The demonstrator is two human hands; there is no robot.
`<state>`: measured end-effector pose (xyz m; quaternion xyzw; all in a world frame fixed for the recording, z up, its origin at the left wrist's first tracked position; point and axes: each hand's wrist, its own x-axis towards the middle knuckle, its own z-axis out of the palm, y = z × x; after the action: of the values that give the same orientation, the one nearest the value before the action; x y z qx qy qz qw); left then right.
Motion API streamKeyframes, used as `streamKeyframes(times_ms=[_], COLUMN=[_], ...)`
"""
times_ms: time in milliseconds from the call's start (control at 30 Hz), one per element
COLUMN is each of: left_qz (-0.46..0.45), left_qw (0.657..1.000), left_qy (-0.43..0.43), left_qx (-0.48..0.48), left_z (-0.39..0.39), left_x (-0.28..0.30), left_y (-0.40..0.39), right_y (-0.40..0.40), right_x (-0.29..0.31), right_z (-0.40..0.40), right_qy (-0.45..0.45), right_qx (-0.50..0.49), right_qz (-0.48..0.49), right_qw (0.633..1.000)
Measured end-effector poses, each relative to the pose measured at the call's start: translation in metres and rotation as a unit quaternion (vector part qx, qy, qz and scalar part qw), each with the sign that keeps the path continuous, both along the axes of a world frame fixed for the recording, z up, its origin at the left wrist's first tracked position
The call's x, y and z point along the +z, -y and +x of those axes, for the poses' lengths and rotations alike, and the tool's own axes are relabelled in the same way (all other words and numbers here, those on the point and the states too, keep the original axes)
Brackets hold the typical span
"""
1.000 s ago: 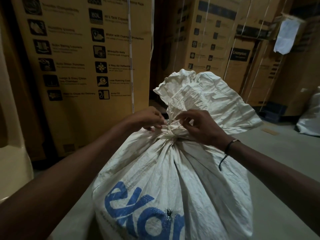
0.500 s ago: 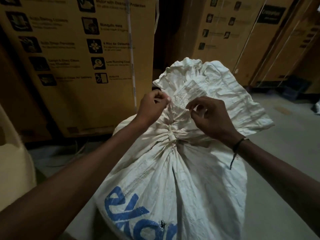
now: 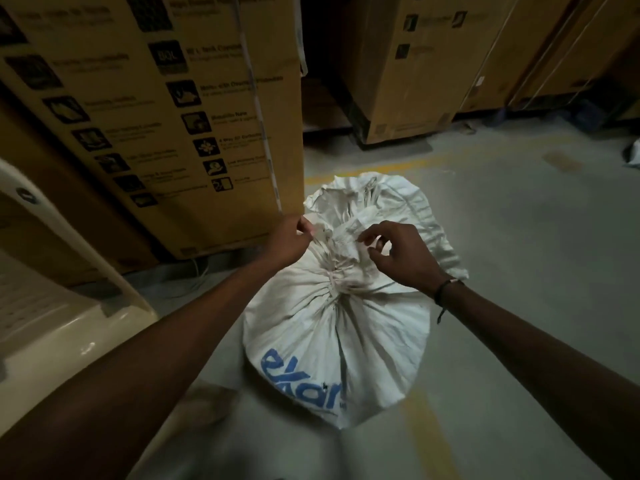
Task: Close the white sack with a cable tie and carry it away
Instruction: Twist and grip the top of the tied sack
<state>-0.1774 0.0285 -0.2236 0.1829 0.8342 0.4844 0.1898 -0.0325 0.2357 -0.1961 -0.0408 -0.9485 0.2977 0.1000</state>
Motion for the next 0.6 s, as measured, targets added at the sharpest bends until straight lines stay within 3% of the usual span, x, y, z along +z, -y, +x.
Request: streamKeyframes(times_ms=[300,600], left_qz=[-0.11,-0.142], left_qw=[0.993,0.988], left_qy=[0.04,0.068], left_qx=[-0.005,-0.01], left_z=[0.013,0.008], left_x=[0.103,0.134], left_y=[0.025,-0.018], right_y=[-0.004,-0.049], right_x=[0.111,0.127], right_z=[0.027,0.016], right_qy=[0.138,0.192], right_qx=[-0.055,-0.099], right_qz=[-0.031,-0.061], right_qw=[0.988,0.975])
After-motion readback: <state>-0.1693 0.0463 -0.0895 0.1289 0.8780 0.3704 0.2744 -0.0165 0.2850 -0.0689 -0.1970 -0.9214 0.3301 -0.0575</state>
